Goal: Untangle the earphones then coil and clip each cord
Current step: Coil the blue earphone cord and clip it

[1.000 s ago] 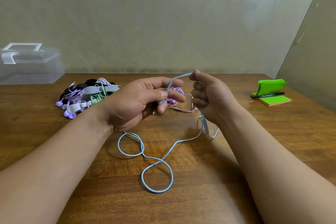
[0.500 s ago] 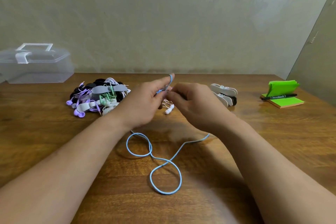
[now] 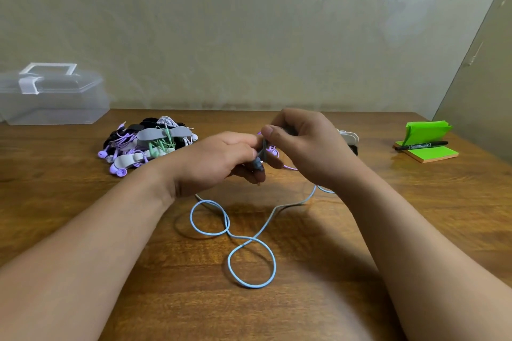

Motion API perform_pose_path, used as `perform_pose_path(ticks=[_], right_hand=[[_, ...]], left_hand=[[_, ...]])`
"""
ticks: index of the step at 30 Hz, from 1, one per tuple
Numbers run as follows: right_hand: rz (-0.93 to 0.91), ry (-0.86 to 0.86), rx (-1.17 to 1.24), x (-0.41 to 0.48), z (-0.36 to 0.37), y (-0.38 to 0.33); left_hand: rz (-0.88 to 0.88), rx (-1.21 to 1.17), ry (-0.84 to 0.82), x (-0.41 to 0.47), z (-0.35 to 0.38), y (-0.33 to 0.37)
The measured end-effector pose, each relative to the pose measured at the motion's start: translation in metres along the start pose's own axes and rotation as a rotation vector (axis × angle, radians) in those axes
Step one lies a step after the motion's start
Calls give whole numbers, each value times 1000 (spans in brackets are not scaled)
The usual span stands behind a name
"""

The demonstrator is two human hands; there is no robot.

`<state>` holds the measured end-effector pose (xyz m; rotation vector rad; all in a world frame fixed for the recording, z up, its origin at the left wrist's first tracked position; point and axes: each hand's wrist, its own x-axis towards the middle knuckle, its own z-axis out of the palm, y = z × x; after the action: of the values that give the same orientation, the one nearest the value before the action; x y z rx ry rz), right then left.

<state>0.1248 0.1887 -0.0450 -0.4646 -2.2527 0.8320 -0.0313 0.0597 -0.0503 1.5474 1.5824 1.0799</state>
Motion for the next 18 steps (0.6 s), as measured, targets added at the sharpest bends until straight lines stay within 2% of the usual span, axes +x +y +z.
perform_pose_path(ticks=[4, 8, 11, 14, 18], right_hand=[[8, -9, 31, 0, -2, 0], [-12, -18, 48, 2, -4, 1], [28, 11, 225, 4, -7, 3], [163, -8, 465, 6, -11, 10], [227, -134, 623, 3, 5, 15]], left_hand=[[20, 15, -27, 0, 0, 0], [89, 103, 20, 1, 4, 5], [105, 83, -11, 1, 5, 4], [138, -49, -17, 2, 3, 3], [163, -365, 84, 5, 1, 2]])
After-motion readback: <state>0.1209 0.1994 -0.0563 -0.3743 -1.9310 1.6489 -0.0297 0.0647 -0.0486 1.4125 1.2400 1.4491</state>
